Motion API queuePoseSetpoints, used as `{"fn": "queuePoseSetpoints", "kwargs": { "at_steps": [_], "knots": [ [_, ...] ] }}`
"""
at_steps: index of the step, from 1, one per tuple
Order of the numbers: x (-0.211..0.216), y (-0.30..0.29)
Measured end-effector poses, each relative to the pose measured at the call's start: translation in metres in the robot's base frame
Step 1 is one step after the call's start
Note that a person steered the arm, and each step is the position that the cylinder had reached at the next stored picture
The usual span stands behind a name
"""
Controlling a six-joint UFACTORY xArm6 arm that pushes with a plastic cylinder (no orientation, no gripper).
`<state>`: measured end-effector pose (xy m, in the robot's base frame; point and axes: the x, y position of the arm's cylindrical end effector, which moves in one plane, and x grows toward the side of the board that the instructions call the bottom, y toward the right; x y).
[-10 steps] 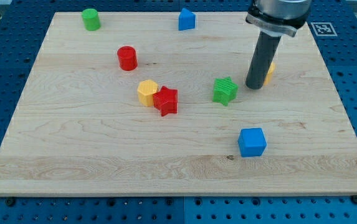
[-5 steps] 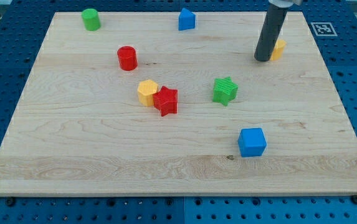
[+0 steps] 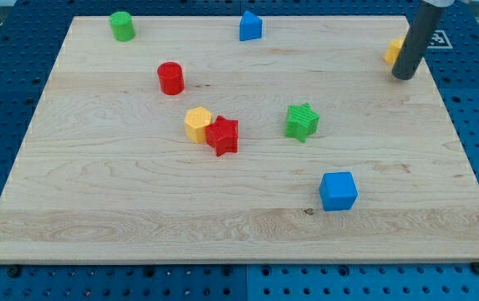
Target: Slide yellow heart from center right to top right
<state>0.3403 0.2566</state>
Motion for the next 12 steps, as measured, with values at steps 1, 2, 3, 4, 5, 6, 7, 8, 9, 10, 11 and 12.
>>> {"fn": "queuePoseSetpoints", "kwargs": {
  "at_steps": [1, 2, 3, 4, 5, 6, 7, 8, 9, 10, 11, 12],
  "knots": [
    [-0.039, 0.01],
    [-0.057, 0.007],
    [-0.077, 0.005],
    [-0.077, -0.029],
    [-0.086, -0.058],
    [-0.117, -0.057],
    [-0.115, -0.057],
    [-0.072, -0.051],
    [-0.062, -0.013],
    [-0.08, -0.022],
    [-0.08, -0.043],
    [-0.091, -0.063]
  ]
}}
